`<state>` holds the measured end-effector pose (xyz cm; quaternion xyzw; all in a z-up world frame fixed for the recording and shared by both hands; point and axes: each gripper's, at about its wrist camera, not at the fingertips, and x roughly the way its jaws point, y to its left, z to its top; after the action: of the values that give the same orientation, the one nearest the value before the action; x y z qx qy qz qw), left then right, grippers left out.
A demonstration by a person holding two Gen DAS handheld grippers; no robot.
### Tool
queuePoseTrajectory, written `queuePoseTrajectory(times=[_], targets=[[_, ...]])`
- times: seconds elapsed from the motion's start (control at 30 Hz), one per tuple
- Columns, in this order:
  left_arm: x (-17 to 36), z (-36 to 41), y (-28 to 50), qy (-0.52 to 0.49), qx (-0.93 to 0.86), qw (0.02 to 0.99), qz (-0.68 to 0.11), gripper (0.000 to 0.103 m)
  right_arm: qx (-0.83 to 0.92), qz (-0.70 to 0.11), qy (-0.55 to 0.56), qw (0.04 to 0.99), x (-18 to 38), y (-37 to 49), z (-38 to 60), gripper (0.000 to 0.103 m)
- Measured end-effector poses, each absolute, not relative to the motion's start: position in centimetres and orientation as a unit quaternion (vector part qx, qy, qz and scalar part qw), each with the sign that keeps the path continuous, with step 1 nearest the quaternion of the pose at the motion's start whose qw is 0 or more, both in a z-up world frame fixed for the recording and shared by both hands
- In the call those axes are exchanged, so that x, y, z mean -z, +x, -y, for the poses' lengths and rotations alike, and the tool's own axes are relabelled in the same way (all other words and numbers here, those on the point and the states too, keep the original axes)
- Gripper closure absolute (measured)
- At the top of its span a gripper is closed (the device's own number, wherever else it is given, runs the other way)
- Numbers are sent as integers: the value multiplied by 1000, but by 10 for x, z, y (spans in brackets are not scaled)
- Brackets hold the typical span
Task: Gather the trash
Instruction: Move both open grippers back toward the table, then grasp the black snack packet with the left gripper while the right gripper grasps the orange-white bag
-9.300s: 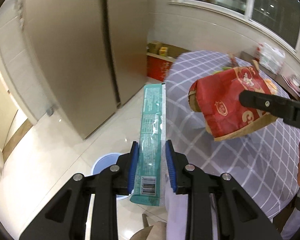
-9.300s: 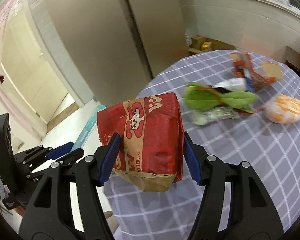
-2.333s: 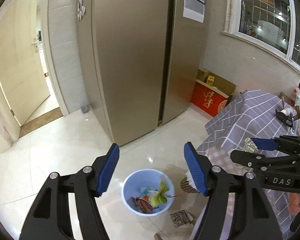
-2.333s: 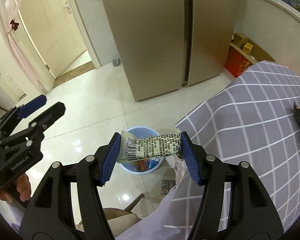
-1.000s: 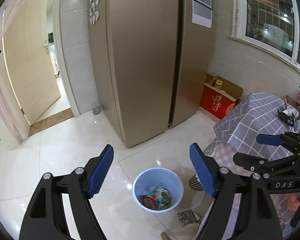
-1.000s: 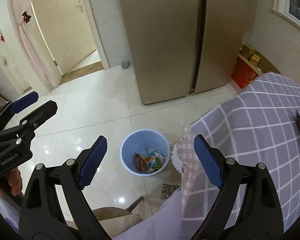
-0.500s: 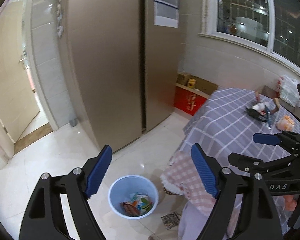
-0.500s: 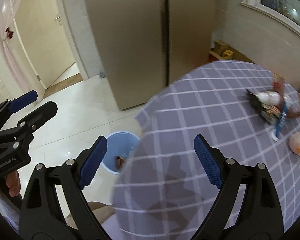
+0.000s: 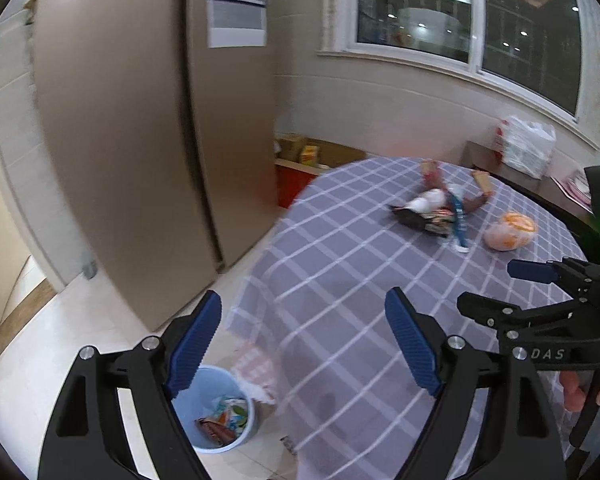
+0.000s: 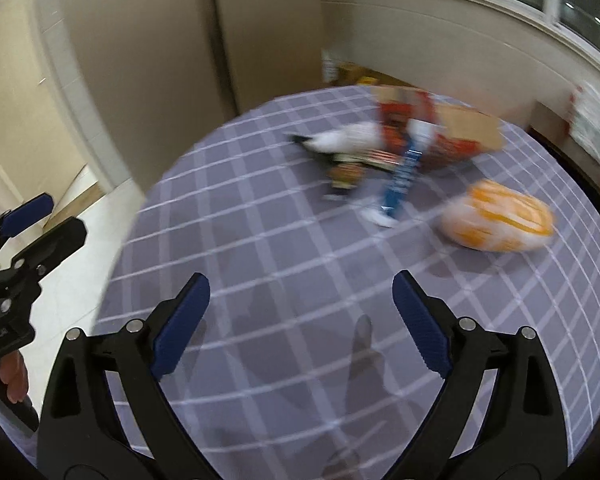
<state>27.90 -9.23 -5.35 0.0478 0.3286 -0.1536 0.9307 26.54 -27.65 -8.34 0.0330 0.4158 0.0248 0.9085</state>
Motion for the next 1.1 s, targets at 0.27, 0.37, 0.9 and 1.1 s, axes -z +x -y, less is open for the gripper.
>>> queuePoseTrajectory(times=[0.27,0.37,0.9,1.1], targets=[[57,156,303,44,225,906,-356,19,40,-413,86,906,84,257,357,10],[62,177,318,36,247,894,-371,19,56,-410,94,905,81,256,378,10],[98,241,399,1,263,857,-444,21,38,-437,107,892,83,304,414,8],[104,243,407,21,272,854,-444,65,41,-455,87,885,94,329,416,7]])
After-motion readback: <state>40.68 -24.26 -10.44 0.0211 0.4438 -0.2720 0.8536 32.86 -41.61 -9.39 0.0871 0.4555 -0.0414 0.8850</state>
